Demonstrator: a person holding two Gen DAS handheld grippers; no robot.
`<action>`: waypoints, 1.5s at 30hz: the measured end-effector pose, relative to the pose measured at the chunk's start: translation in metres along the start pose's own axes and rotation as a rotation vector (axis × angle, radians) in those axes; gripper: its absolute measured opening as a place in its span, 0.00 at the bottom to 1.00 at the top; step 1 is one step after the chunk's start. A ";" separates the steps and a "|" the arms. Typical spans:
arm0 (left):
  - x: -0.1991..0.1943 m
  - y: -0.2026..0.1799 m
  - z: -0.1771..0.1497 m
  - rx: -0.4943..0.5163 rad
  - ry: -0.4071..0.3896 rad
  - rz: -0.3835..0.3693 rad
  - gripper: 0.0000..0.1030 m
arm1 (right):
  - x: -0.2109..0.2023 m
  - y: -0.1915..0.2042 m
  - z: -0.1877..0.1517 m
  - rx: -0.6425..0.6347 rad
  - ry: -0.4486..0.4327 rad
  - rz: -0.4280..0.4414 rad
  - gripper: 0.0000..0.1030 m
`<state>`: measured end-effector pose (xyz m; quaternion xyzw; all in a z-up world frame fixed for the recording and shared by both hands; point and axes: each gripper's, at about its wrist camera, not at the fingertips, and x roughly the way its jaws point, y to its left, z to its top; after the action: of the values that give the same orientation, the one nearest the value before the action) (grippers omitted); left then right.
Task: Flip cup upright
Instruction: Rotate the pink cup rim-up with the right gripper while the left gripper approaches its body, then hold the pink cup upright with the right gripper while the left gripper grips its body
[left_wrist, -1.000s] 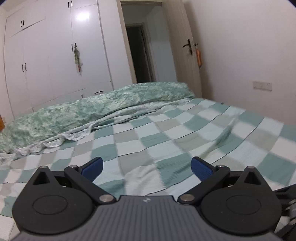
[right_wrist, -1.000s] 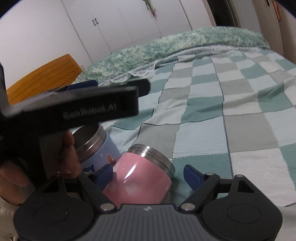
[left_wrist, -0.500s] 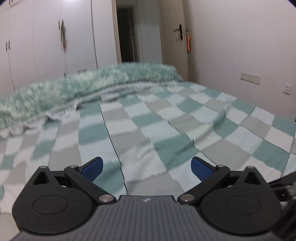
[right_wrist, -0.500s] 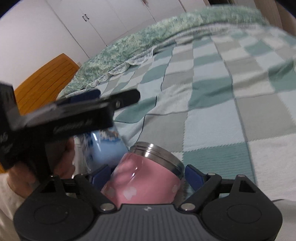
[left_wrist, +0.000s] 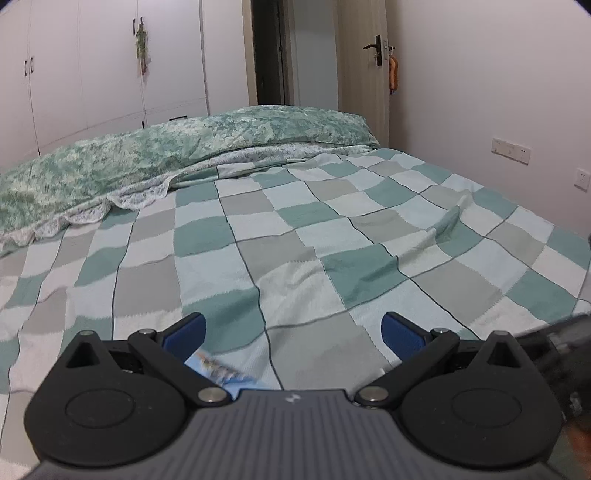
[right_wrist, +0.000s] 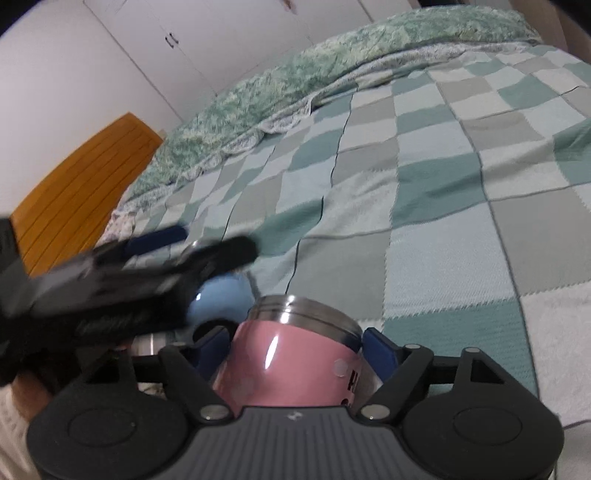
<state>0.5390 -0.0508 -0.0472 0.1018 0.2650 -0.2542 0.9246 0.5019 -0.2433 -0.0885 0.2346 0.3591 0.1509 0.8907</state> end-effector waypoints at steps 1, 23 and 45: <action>-0.004 0.004 -0.001 -0.029 0.002 -0.002 1.00 | -0.003 0.002 0.001 -0.023 -0.027 -0.005 0.59; 0.058 -0.029 -0.029 -0.472 0.555 -0.256 0.91 | -0.045 -0.038 0.021 0.000 -0.087 -0.037 0.81; 0.061 -0.070 -0.004 -0.210 0.402 -0.162 0.87 | 0.033 -0.071 0.060 0.150 0.239 0.196 0.79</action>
<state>0.5449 -0.1343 -0.0871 0.0320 0.4760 -0.2734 0.8353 0.5749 -0.3074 -0.1062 0.3147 0.4481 0.2366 0.8026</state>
